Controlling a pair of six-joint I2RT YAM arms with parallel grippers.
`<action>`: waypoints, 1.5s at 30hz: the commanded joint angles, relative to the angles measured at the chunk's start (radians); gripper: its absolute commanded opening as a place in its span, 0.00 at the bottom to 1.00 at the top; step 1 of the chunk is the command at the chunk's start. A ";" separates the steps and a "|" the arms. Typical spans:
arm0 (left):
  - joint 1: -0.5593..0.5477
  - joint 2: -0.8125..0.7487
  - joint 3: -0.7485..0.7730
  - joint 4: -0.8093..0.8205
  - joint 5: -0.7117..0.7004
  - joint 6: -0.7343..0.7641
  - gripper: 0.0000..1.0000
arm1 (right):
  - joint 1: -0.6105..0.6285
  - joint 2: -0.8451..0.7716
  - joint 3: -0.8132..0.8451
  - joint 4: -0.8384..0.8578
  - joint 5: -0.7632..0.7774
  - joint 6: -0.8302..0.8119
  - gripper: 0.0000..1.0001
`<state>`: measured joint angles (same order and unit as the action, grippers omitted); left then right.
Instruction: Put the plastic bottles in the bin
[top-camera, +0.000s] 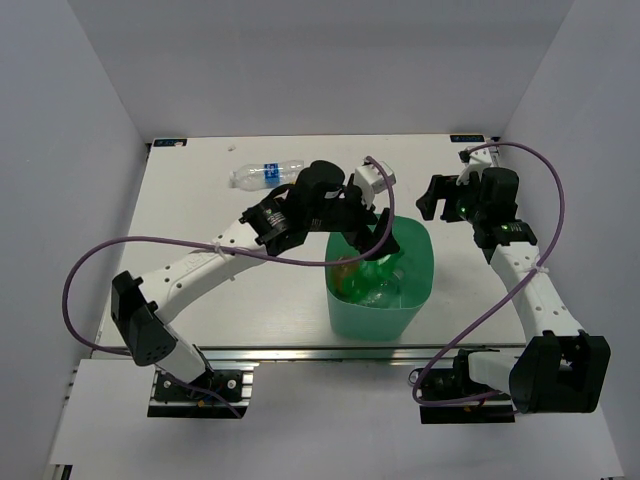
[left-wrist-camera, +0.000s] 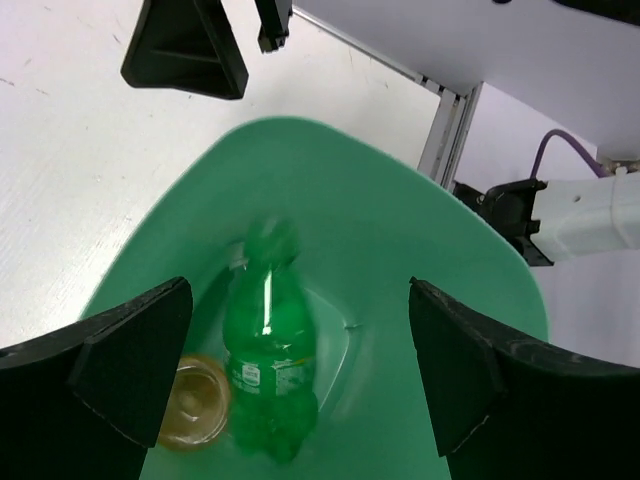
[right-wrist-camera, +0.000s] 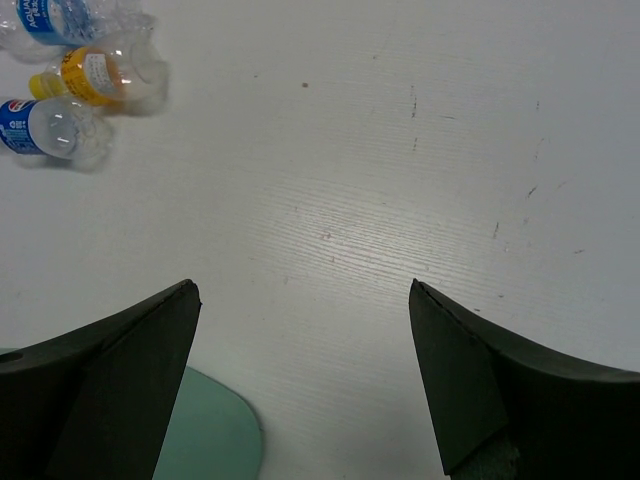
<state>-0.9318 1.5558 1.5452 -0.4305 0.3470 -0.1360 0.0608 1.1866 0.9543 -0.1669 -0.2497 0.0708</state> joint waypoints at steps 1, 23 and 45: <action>-0.004 -0.069 0.022 0.038 -0.032 -0.001 0.98 | -0.003 0.010 0.044 0.003 0.021 -0.005 0.89; 0.427 0.002 -0.006 -0.094 -0.878 -0.651 0.98 | -0.004 0.054 0.087 -0.005 0.118 0.029 0.89; 0.600 0.316 -0.215 0.019 -0.680 -1.188 0.98 | -0.006 0.110 0.156 -0.068 0.196 0.044 0.89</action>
<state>-0.3309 1.8610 1.3422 -0.4629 -0.3553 -1.2716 0.0589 1.2961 1.0790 -0.2390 -0.0540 0.1055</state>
